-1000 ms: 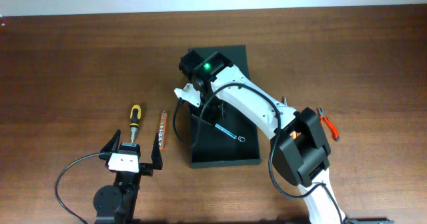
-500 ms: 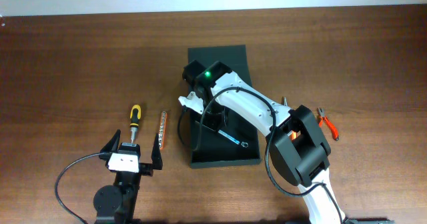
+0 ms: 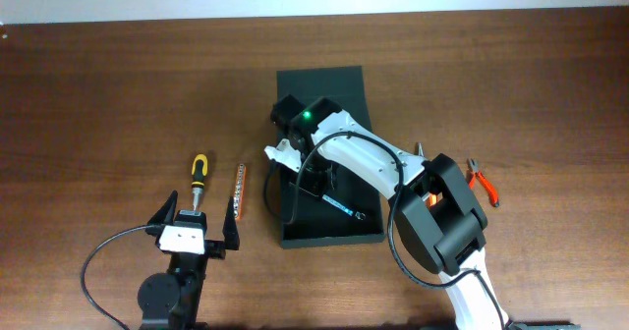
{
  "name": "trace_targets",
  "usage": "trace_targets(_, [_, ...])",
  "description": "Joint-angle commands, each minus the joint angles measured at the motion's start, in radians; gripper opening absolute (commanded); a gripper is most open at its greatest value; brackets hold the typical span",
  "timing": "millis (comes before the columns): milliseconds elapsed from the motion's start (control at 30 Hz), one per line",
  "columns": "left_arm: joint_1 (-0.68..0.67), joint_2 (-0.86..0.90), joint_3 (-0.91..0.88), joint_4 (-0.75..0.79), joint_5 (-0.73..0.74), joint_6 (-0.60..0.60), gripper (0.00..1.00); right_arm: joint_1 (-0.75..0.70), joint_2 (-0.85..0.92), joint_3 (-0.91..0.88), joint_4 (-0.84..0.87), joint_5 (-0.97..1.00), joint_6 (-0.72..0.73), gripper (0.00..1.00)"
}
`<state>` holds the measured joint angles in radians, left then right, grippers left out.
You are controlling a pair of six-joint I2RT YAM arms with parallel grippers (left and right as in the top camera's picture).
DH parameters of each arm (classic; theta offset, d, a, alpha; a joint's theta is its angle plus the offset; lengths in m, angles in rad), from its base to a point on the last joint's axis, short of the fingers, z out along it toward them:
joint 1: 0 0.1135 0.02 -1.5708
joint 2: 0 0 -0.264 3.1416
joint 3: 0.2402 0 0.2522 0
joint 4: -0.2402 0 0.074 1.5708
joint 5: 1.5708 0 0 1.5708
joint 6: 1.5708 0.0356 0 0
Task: Pack container
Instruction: 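Lower the wrench into the box and open the right gripper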
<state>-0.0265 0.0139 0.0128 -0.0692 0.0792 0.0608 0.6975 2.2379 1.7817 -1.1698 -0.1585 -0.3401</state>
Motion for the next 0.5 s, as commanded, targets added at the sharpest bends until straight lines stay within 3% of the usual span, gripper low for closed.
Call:
trace_targets(0, [0.005, -0.008, -0.004, -0.003, 0.007, 0.013, 0.99, 0.002, -0.005, -0.016, -0.005, 0.006, 0.005, 0.15])
trace_targets(100, [0.005, -0.008, -0.004, -0.003, 0.007, 0.013, 0.99, 0.002, -0.006, -0.016, -0.007, 0.013, 0.005, 0.28])
trace_targets(300, [0.005, -0.008, -0.004, -0.003, 0.007, 0.013, 0.99, 0.002, -0.006, 0.008, -0.046, 0.017, 0.005, 0.30])
trace_targets(467, [0.005, -0.008, -0.004, -0.003, 0.007, 0.012, 0.99, 0.000, -0.009, 0.175, -0.174, 0.054, 0.005, 0.37])
